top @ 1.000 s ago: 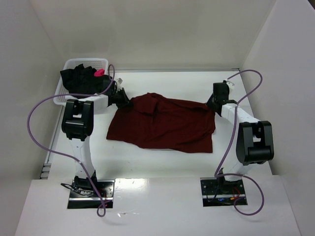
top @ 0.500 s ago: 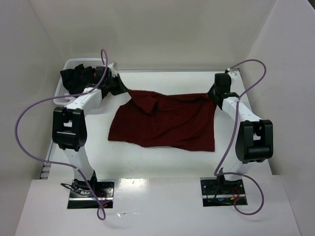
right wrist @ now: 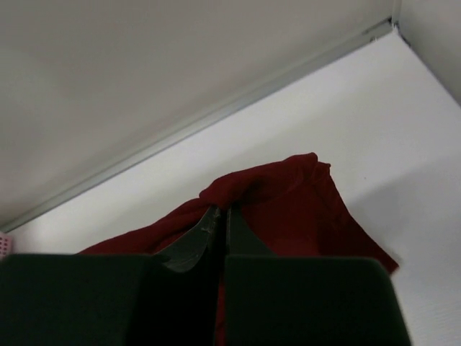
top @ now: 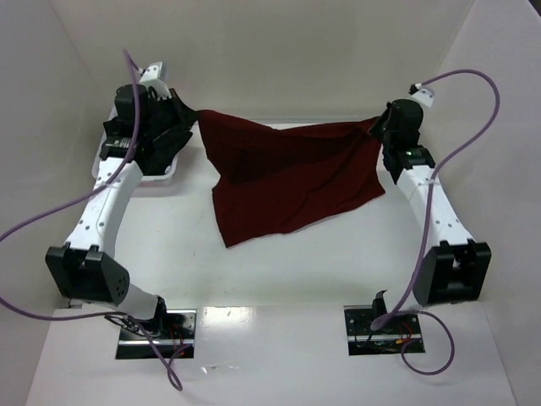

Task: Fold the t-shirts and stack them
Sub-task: Flatten out the tshirt

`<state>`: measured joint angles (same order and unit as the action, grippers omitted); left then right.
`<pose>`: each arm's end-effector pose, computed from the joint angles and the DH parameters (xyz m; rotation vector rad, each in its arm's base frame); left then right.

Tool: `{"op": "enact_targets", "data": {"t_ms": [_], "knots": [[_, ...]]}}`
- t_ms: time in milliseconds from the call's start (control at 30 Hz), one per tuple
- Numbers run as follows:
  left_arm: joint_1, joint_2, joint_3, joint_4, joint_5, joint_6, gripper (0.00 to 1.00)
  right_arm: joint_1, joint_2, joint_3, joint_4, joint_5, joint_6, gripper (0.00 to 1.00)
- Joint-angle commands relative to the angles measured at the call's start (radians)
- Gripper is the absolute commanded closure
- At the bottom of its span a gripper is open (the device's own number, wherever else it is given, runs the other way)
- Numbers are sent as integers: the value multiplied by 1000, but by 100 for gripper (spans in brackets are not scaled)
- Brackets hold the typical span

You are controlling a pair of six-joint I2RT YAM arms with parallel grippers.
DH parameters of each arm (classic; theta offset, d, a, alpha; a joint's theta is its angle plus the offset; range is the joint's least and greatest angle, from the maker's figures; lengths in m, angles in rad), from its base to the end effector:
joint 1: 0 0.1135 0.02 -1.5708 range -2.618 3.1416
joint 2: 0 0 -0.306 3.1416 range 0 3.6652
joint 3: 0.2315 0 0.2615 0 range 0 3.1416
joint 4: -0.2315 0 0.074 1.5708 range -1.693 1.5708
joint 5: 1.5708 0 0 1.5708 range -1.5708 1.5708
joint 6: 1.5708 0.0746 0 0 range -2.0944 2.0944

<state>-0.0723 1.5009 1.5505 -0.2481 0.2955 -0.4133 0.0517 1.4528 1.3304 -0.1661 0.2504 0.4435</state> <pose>0.3898 -0.0500 0.4626 -0.0886 1.7992 -0.6104 0.3846 0.0014 0.4042 0.5287 1.7744 0.1122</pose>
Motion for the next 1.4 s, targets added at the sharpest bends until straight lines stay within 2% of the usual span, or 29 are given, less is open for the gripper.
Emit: {"op": "enact_targets", "data": {"t_ms": [0,100,233,467,633,733,833,933,1100,1200,1367], "knots": [[8,-132,28,-23,-15,39,100,-6,-171,23,5,10,-40,100],[8,-258,-23,-36,-47,50,100,-6,-311,-22,-38,10,-49,100],[8,-411,20,-115,-105,90,100,13,-463,-31,-90,10,-49,100],[-3,-467,279,-266,-144,117,100,48,-646,58,-180,10,-49,100],[-23,-446,508,-327,-164,136,100,48,-657,217,-268,-11,-29,100],[-34,-387,601,-358,-185,154,100,48,-617,348,-334,-22,27,100],[-34,-312,620,-347,-199,154,100,48,-551,333,-334,13,27,100],[-34,-202,590,-309,-211,154,100,48,-464,225,-319,50,41,100],[-34,31,545,-232,-124,111,100,39,-326,0,-268,92,121,100],[-34,155,521,-197,-61,101,100,39,-244,-112,-182,82,162,100],[-56,300,456,-128,-50,100,100,30,-102,-178,-81,108,211,100]]}}
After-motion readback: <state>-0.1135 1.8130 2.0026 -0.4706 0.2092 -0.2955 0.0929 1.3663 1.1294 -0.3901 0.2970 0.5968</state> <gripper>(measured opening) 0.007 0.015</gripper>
